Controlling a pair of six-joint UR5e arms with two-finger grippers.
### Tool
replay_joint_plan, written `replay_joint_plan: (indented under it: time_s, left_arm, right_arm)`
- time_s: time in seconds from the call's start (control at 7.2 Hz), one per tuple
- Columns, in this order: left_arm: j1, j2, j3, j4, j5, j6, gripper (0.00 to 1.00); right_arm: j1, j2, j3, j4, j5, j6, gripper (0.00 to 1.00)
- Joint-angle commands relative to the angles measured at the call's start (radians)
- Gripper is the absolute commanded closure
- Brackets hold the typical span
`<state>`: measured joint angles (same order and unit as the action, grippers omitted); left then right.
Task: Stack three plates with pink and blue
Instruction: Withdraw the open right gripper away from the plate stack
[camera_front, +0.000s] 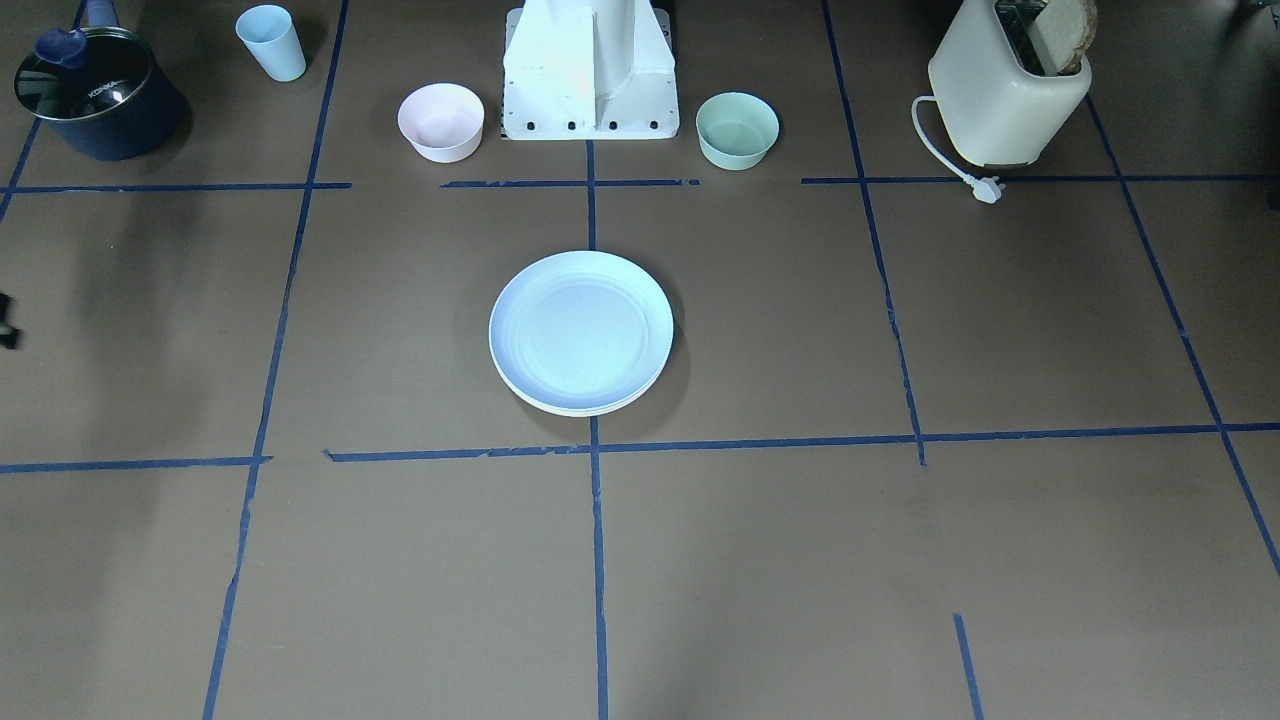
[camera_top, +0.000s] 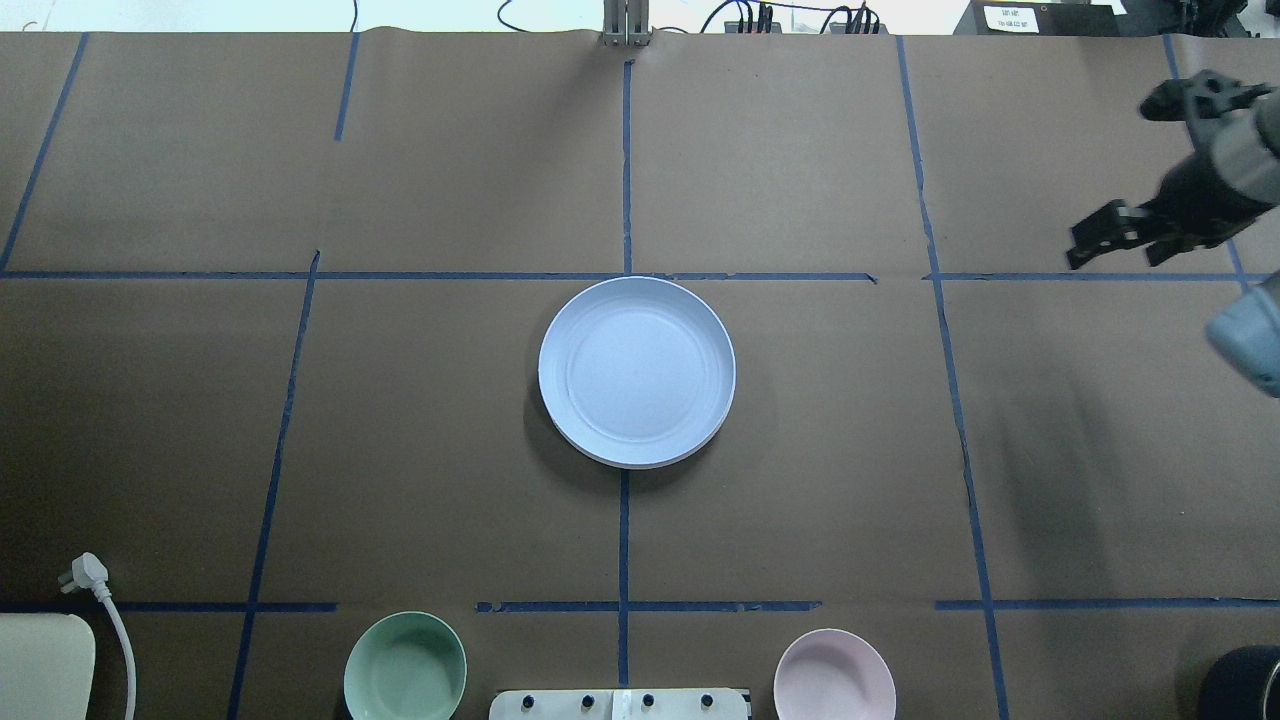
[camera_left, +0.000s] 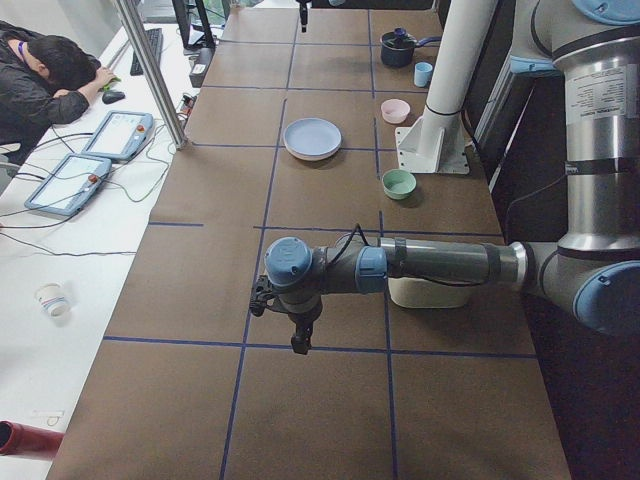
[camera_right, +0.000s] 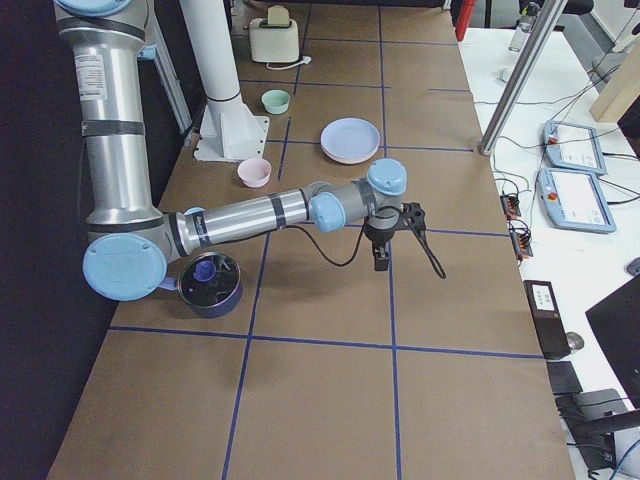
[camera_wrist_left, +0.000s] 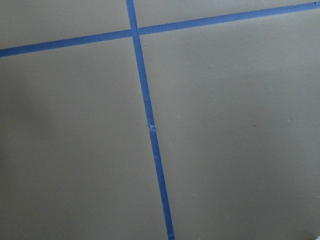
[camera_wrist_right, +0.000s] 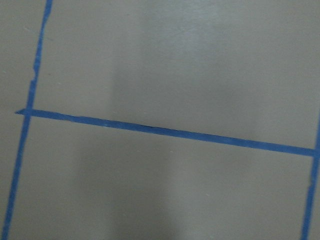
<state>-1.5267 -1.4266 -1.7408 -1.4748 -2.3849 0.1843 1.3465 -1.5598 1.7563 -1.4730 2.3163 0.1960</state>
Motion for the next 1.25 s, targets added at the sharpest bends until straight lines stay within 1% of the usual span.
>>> replay_joint_plan:
  time_s: [0.0,0.14,0.28,0.42,1.11]
  left_arm:
    - [-0.003,0.003,0.0,0.001,0.004,0.0,0.0]
    - [-0.004,0.003,-0.008,0.002,0.004,-0.002,0.0]
    - [-0.006,0.005,-0.009,0.002,0.004,-0.002,0.0]
    - [-0.006,0.029,-0.023,-0.001,0.009,0.0,0.0]
    - [-0.003,0.026,-0.025,-0.002,0.009,0.001,0.0]
  right_arm:
    - [0.19,-0.144,-0.001,-0.075,0.009,-0.348,0.0]
    - [0.207,-0.204,0.006,-0.057,0.02,-0.349,0.0]
    - [0.209,-0.212,0.011,-0.056,0.029,-0.337,0.0]
    - [0.207,-0.212,0.009,-0.056,0.028,-0.337,0.0]
    - [0.206,-0.203,0.005,-0.05,0.032,-0.339,0.0]
